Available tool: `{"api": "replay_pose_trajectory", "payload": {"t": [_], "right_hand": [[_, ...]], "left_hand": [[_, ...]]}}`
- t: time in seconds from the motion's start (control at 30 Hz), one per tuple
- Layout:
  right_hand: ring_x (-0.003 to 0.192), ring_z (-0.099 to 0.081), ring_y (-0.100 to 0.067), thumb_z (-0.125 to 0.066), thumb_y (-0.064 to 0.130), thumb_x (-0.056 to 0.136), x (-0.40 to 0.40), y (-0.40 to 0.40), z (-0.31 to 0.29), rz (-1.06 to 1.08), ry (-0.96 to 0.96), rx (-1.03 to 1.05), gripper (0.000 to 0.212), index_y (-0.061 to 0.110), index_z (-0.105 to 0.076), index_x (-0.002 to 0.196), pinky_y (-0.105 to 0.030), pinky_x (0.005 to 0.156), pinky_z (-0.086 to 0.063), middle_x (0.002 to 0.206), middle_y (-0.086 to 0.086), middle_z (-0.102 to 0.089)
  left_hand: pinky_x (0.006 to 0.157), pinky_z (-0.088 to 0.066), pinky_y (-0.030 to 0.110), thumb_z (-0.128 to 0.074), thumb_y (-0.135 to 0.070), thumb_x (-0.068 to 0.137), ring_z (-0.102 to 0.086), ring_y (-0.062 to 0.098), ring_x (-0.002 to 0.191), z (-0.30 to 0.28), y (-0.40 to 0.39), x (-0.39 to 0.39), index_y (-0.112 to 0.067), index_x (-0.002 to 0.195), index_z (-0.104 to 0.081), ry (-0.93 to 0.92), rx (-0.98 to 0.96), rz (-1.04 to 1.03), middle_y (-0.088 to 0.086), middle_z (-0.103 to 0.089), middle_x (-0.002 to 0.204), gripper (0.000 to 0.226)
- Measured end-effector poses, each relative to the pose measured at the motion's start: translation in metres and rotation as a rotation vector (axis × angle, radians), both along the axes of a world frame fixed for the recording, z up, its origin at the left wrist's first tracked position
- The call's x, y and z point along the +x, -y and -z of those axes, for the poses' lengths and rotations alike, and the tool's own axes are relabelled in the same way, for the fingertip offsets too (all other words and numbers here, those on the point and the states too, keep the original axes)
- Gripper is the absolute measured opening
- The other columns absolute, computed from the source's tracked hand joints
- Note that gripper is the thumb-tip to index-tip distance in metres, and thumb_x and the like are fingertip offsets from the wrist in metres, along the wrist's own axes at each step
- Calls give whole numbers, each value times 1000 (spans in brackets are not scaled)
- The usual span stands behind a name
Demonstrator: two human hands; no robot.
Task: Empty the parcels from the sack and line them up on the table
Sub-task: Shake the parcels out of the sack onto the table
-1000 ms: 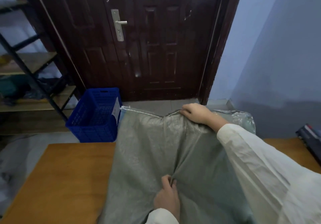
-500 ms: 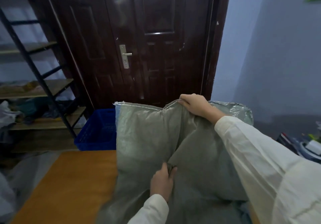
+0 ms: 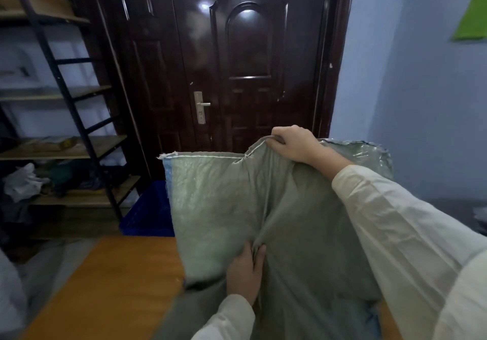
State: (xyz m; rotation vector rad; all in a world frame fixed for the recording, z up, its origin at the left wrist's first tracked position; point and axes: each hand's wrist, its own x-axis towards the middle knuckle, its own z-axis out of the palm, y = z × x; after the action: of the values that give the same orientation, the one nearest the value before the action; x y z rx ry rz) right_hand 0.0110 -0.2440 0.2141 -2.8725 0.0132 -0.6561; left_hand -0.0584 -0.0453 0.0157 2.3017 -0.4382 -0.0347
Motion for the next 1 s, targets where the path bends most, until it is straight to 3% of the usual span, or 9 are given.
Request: {"api": "replay_pose_trajectory", "payload": {"t": [0.13,0.2,0.27,0.37,0.47,0.63,0.77,0.93,1.0], "right_hand": [[87,-60,-14,-65,70,64,-16,-13,23,32,-265,-36,57,20,-63,90,-34,75,-47,89,12,-62],[89,-61,-14,-67,68,65,-18,-15,24,33,-310,-61,55,19,-66,92,-35,77,-49,89,11,-65],[82,-63,-18,-65,60,74,-18,-18,15,28,-267,-51,39,21,-67,78,-36,74,-50,79,5,-66],[68,-56,-19,-59,54,83,-20,-21,-6,45,-107,-38,40,26,-54,56,-35,70,-49,61,7,-55],[68,-54,-19,-57,52,86,-24,-22,-13,43,1,-31,38,23,-55,60,-33,68,-45,61,6,-53],[72,-59,-25,-51,49,90,-33,-36,11,23,-13,-148,41,20,-50,61,-32,66,-41,63,5,-51],[76,-64,-34,-51,38,92,-38,-25,-29,36,175,-147,35,11,-61,73,-37,69,-48,71,-9,-64],[67,-53,-26,-46,49,91,-52,-32,-54,48,199,-131,45,21,-40,57,-35,65,-40,59,4,-47],[73,-61,-31,-45,52,91,-53,-36,-26,46,132,-118,45,16,-51,64,-35,66,-41,64,-2,-56]], "left_hand": [[85,-48,30,-7,-73,72,-61,28,103,18,-14,-14,-15,104,-61,-146,153,-8,10,-68,108,86],[84,-47,29,-15,-70,82,-61,25,103,15,-21,-8,-18,98,-61,-134,198,6,7,-68,108,71],[86,-47,29,-29,-57,92,-61,25,101,3,-24,0,-16,97,-61,-121,174,33,9,-68,107,52],[84,-47,29,-38,-45,95,-63,27,97,-17,-26,12,-8,99,-63,-95,-8,58,12,-69,103,44],[86,-45,25,-42,-38,96,-62,26,100,-21,-32,10,-9,95,-62,-88,-146,77,13,-68,106,35],[87,-49,31,-44,-34,96,-64,26,93,-8,-36,-2,-5,90,-63,-175,-180,117,19,-68,100,35],[85,-48,31,-44,-32,94,-63,27,96,-43,-34,9,-1,102,-61,-11,-250,159,18,-67,103,36],[83,-50,30,-53,-49,84,-63,21,84,-53,-28,6,-9,98,-63,-88,-430,191,7,-69,91,43],[93,-47,30,-58,-53,81,-61,22,105,-31,-30,-4,-8,119,-56,-189,-341,199,8,-65,115,58]]}}
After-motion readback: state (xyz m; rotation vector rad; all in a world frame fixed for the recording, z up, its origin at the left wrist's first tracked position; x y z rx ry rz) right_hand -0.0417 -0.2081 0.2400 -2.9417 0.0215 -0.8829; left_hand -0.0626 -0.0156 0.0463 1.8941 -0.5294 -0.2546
